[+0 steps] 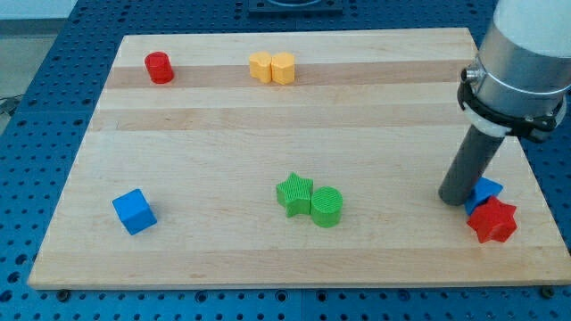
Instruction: Place the arm above the green star
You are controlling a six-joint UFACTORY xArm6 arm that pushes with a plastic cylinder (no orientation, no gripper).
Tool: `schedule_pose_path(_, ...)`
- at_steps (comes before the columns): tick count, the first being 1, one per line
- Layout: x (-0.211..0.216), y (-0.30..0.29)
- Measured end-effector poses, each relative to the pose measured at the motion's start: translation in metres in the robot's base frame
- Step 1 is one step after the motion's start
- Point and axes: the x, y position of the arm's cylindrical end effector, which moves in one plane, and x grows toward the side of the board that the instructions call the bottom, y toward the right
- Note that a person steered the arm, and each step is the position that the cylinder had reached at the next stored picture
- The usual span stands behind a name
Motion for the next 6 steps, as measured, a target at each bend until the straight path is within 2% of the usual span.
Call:
schedule_pose_path(1,-0.007,-0.001)
schedule_pose_path(2,-0.056,-0.038)
schedule_pose_path(3,-0.087,-0.065)
schedule_pose_path(6,-0.087,-0.065)
